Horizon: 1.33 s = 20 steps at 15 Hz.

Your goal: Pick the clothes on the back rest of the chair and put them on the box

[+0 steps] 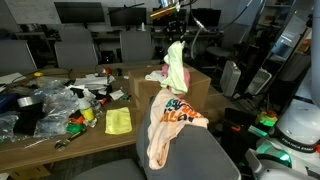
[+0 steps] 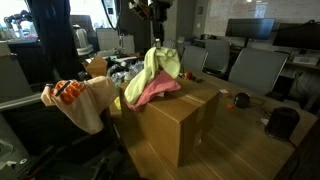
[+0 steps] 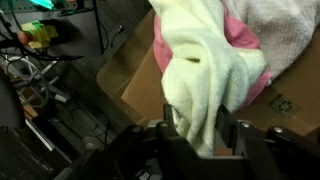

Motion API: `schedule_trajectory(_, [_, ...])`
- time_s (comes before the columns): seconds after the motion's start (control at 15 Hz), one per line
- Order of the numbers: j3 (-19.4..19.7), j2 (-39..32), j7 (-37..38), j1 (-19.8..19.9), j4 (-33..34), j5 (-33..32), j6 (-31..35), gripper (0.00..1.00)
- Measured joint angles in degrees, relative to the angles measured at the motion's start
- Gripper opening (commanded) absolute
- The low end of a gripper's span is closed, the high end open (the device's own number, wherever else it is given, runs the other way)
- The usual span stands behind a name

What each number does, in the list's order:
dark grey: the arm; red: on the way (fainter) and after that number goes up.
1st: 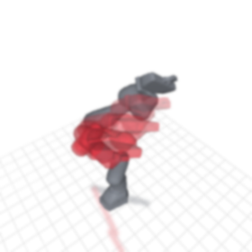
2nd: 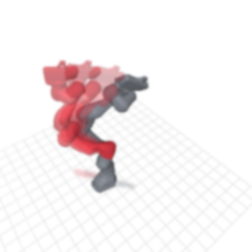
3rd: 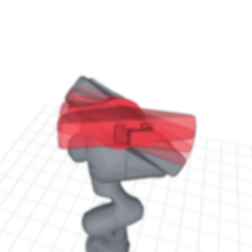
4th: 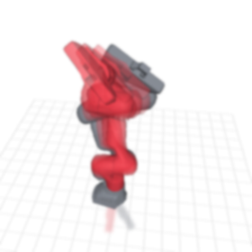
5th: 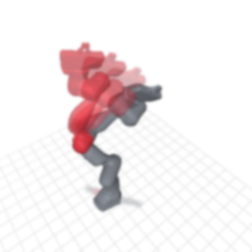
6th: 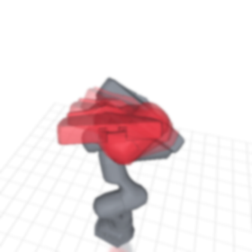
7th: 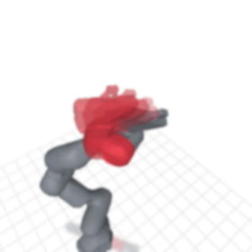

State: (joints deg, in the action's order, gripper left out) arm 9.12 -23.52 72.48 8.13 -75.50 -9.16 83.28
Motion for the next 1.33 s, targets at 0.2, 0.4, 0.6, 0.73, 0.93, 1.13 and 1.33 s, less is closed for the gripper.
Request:
schedule_trajectory(0.2, [-0.47,-1.95,-6.58,-0.08,0.24,2.6,-2.8,1.0])
schedule_trajectory(0.4, [-0.52,-2.93,-12.5,-0.07,0.23,4.94,-5.24,1.0])
schedule_trajectory(0.6, [-0.72,-2.68,-17.59,-0.74,-0.06,5.17,-5.51,1.0])
schedule_trajectory(0.73, [-0.92,-1.63,-19.6,-2.21,-0.66,4.74,-5.48,1.0])
schedule_trajectory(0.93, [-1.89,1.8,-20.67,-5.85,-3.48,2.27,-5.29,1.0])
schedule_trajectory(1.13, [-4.22,6.64,-21.23,-10.14,-8.37,-1.5,-5.24,1.0])
schedule_trajectory(1.33, [-7.51,10.3,-22.78,-13.67,-13.82,-3.68,-5.16,1.0])
